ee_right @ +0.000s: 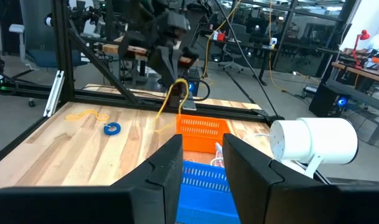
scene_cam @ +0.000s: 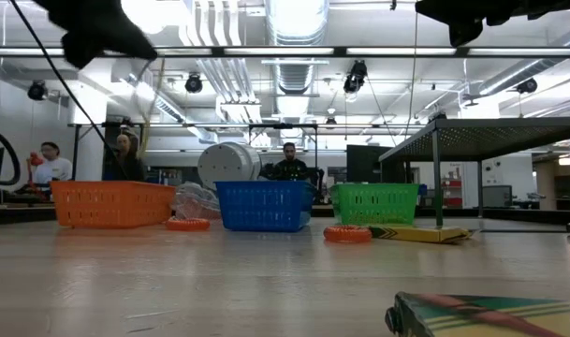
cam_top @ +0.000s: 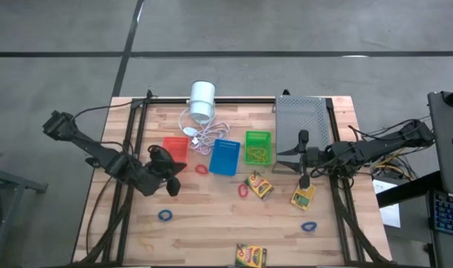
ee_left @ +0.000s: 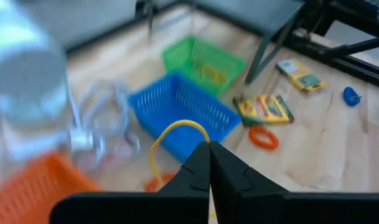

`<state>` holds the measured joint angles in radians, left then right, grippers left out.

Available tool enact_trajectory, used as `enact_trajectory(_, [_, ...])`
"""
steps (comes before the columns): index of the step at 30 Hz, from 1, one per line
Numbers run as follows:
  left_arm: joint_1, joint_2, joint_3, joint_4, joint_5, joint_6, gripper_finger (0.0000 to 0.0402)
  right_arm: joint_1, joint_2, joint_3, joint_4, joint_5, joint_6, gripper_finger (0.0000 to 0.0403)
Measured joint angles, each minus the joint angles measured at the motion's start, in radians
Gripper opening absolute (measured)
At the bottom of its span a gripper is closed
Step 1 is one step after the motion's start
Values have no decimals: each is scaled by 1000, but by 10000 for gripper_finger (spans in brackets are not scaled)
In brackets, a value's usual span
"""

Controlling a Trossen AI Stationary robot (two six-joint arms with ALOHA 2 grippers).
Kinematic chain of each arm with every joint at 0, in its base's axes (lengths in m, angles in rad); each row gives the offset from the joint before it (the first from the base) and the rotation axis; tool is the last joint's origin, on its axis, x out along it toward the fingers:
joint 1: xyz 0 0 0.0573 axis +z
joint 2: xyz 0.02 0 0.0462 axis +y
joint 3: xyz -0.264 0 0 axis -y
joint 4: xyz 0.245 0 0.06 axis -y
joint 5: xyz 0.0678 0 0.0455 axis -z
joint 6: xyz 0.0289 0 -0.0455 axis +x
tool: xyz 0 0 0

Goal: Pick & Place Office Desk Supplies
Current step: Put the yellow rubber band into the green bin

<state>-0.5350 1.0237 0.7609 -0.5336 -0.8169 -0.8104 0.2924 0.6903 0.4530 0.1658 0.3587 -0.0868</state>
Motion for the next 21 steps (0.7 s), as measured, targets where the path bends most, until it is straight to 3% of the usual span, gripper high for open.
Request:
enact_trajectory(5, [1, -1, 6, 166, -79, 314, 2, 0, 0, 0, 0, 0, 0, 114])
enact_trajectory(12, [17, 3, 5, 338, -94, 503, 2, 0, 0, 0, 0, 0, 0, 104])
enact_trajectory(19, [102, 33, 5, 502, 22, 635, 2, 0, 0, 0, 0, 0, 0, 101])
enact_trajectory(21, [148, 39, 4, 562, 102, 719, 2, 0, 0, 0, 0, 0, 0, 103])
